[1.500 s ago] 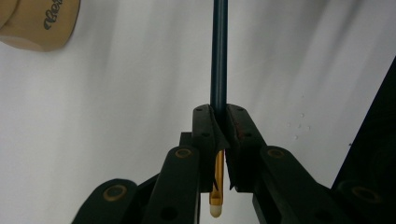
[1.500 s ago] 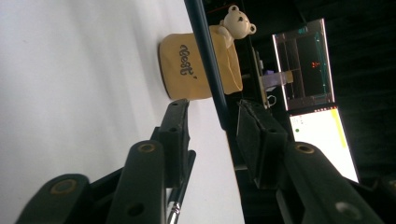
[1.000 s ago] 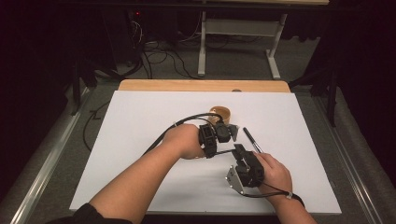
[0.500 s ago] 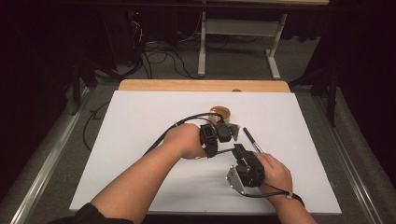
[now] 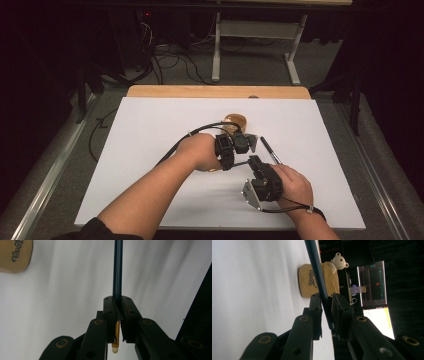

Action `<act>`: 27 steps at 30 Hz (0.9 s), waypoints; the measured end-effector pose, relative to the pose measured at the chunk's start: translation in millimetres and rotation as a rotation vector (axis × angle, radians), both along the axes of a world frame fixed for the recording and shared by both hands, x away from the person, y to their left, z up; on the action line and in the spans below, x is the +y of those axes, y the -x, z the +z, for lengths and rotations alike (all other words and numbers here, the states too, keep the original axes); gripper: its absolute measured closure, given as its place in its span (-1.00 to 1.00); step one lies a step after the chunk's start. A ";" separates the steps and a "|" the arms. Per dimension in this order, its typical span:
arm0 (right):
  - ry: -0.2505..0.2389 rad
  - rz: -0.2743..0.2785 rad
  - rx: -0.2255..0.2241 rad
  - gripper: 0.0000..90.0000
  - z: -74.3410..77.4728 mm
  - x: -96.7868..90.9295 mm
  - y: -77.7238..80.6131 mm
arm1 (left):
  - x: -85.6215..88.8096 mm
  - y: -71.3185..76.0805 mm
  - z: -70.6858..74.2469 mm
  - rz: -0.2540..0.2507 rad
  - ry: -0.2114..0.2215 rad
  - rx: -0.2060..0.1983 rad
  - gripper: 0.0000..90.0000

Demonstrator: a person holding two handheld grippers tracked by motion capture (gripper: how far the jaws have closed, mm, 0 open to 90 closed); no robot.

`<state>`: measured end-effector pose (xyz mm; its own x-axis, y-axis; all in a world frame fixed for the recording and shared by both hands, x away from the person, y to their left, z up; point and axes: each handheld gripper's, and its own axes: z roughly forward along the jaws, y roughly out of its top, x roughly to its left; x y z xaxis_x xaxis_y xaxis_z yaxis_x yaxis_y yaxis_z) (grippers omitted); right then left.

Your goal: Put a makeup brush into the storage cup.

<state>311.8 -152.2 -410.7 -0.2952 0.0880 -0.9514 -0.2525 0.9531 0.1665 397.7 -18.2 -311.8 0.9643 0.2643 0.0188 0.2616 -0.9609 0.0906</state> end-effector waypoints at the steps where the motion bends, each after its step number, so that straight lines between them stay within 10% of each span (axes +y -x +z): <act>1: 0.008 0.001 -0.003 0.81 -0.3 0.2 0.2 | 0.2 0.2 -0.5 0.000 0.004 -0.003 0.85; 27: 0.082 0.017 -0.003 0.94 -3.5 1.9 1.3 | 3.6 0.4 5.8 0.014 0.021 0.007 0.82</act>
